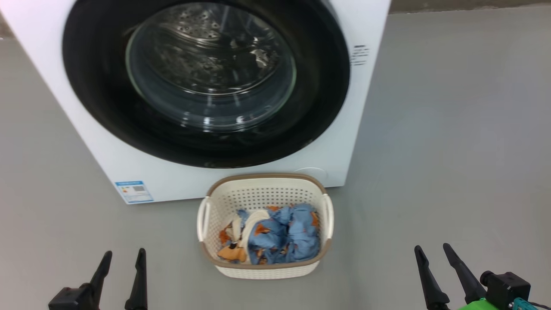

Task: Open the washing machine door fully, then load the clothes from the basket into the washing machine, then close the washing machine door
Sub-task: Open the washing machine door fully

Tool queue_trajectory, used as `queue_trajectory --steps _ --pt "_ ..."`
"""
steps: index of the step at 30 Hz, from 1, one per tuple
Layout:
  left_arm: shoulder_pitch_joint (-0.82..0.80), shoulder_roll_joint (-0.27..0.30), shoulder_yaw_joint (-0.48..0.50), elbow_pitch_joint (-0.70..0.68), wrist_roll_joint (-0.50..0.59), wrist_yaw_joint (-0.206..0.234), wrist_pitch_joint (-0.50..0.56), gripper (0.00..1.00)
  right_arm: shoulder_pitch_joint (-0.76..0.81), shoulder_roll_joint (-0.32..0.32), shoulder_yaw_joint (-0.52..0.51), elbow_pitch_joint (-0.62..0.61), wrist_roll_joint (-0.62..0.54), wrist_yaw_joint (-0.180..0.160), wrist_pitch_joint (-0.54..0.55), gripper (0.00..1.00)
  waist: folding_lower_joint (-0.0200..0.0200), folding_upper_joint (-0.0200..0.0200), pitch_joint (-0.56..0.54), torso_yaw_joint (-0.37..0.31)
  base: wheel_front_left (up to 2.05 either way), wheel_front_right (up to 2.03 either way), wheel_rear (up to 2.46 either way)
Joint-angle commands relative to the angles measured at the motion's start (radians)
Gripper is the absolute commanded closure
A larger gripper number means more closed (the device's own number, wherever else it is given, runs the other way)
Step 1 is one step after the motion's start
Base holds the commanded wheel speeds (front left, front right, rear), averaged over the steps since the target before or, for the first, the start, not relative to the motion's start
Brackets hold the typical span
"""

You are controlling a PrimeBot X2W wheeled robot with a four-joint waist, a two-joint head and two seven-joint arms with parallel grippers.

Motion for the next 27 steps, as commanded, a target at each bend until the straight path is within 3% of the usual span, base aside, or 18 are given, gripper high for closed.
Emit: queue_trajectory --steps 1,13,27 --pt "-0.033 0.020 0.035 -0.024 0.008 -0.002 -0.014 0.00 -0.013 -0.009 0.025 -0.025 -0.014 0.002 -0.012 0.00 0.0000 -0.0001 0.000 0.000 1.23 1.23 -2.46" --pt "-0.038 0.013 0.049 -0.028 -0.026 -0.002 -0.014 0.00 -0.019 -0.008 0.022 -0.020 -0.017 0.002 -0.012 0.00 0.0000 -0.0001 0.010 -0.005 1.11 0.91 -2.02" --pt "-0.044 0.007 0.038 -0.027 -0.038 -0.002 -0.014 0.00 -0.032 -0.006 0.025 -0.010 -0.031 0.002 -0.012 0.00 0.0000 -0.0001 0.014 -0.007 0.16 0.16 -0.31"
